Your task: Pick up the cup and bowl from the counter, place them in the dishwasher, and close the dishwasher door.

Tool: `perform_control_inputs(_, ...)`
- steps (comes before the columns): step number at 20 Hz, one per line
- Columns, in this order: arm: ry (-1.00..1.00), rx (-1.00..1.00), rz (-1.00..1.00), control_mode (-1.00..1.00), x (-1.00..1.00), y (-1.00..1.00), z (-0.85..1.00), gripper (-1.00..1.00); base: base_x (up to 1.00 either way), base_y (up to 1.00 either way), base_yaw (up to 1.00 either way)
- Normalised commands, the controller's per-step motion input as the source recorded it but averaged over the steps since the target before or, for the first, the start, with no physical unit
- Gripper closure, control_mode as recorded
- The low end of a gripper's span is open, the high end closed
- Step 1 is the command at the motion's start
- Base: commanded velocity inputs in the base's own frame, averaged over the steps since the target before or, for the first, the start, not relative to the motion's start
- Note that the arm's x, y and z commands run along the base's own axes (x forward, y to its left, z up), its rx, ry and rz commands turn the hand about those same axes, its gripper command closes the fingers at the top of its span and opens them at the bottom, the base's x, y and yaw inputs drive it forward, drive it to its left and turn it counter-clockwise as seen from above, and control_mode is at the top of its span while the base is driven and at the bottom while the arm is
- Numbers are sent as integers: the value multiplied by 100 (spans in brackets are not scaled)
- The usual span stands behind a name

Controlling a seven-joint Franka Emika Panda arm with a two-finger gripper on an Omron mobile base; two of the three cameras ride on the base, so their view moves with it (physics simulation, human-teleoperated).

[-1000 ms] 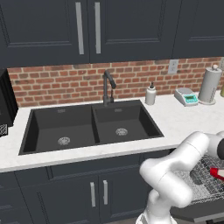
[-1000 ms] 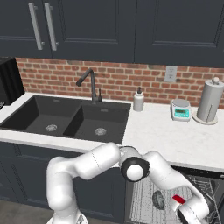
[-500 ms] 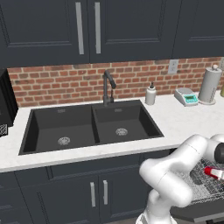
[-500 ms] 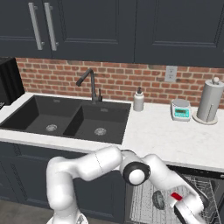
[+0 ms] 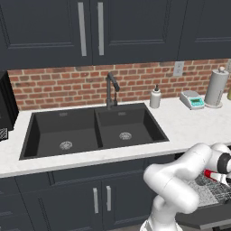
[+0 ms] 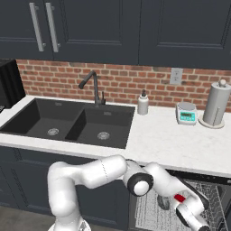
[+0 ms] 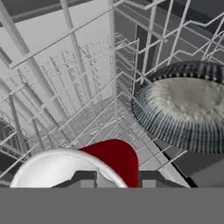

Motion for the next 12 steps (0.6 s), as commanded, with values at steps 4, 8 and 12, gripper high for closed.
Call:
perform_control_inputs(4, 0, 0, 0, -100, 47, -23, -19, -100, 0, 0, 0)
perform_control_inputs(8, 0, -1, 0, -100, 6, -53, -3, -100, 0, 0, 0)
perform_control_inputs(12, 0, -5, -3, -100, -28, -51, 0, -100, 0, 0, 0)
